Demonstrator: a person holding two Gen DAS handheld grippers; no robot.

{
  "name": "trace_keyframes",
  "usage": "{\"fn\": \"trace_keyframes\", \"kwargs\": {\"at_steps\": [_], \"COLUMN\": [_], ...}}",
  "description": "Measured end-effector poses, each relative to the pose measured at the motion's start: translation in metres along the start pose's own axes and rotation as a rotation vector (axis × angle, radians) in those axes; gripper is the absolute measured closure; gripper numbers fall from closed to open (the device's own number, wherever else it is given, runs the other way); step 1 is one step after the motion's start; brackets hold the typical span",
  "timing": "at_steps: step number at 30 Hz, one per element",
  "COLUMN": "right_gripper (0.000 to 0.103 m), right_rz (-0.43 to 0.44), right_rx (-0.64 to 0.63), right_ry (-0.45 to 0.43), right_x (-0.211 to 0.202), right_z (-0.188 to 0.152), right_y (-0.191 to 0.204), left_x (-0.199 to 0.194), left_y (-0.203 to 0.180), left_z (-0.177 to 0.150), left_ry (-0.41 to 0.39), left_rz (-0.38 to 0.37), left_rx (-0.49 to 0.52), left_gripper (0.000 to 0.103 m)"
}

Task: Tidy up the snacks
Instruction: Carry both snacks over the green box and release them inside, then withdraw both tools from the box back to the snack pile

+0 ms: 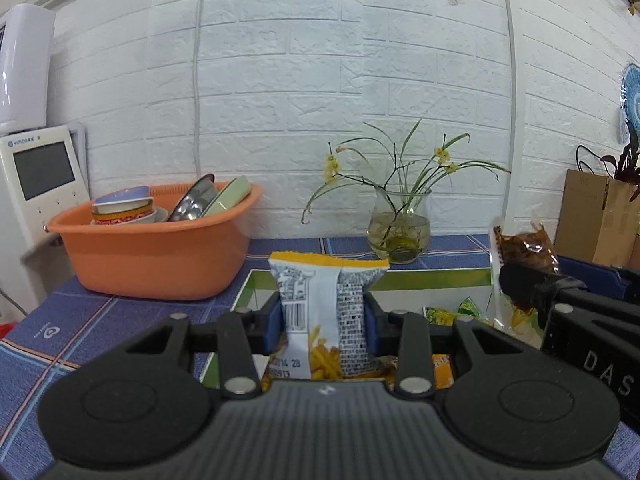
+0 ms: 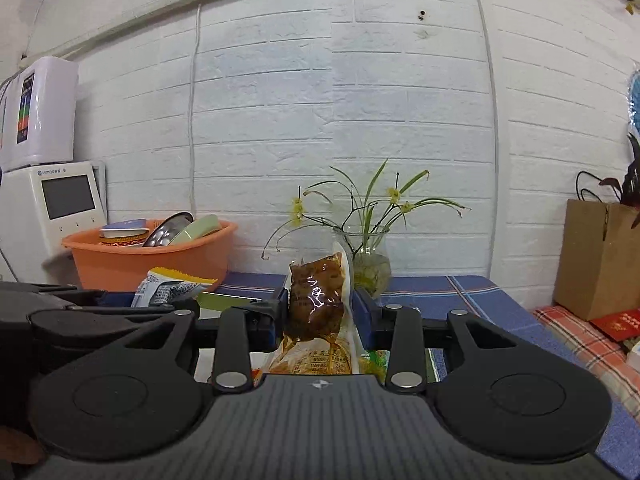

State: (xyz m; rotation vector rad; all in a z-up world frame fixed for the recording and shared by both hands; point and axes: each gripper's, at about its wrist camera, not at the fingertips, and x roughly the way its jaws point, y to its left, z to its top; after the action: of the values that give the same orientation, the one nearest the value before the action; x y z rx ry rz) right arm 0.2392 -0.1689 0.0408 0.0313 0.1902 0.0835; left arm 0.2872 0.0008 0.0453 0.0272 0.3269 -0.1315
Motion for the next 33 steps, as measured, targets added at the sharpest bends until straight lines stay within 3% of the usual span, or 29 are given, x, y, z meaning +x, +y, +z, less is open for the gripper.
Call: {"fn": "trace_keyframes", "kwargs": {"at_steps": [10,12,14,17,23,25,26,28,33], "right_gripper": [0.037,0.035,0.017,0.003,0.0,0.0,0.0,0.0,0.0], "right_rz": [0.005,0.007,0.003,0.01,0.008,0.018,0.021,0.021,0.033], "right_rx": [-0.001,-0.007,0.008,0.024,0.035,0.053,0.062,0.063,0.047], "right_ry": [0.011,0.007,0.004,-0.006,-0.037,-0.049,-0.055,-0.065,-0.086], "right_x": [0.01,0.011,0.01,0.008,-0.003,-0.008,-0.01,-0.015,-0.022], "right_z": [-0.011,-0.012,-0.011,-0.009,0.002,0.007,0.01,0.014,0.019], "right_y": [-0.002,-0.002,-0.003,-0.005,-0.004,-0.006,-0.006,-0.006,-0.005], "left_x": [0.012,0.015,0.017,0.012,-0.005,-0.013,-0.018,-0.03,-0.046], "left_y": [-0.009,-0.009,-0.009,-0.008,-0.004,-0.004,-0.005,-0.008,-0.017], "left_z": [-0.015,-0.018,-0.019,-0.017,-0.005,0.0,0.002,0.005,0.007], "left_ry": [0.049,0.057,0.063,0.037,-0.027,-0.058,-0.074,-0.123,-0.137], "left_rz": [-0.016,-0.012,-0.006,-0.001,0.032,0.05,0.064,0.074,0.094], "left_rx": [0.046,0.05,0.052,0.047,0.045,0.044,0.047,0.073,0.126], "left_gripper": [0.062,0.055,0.05,0.041,0.027,0.014,0.001,0.0,0.0]}}
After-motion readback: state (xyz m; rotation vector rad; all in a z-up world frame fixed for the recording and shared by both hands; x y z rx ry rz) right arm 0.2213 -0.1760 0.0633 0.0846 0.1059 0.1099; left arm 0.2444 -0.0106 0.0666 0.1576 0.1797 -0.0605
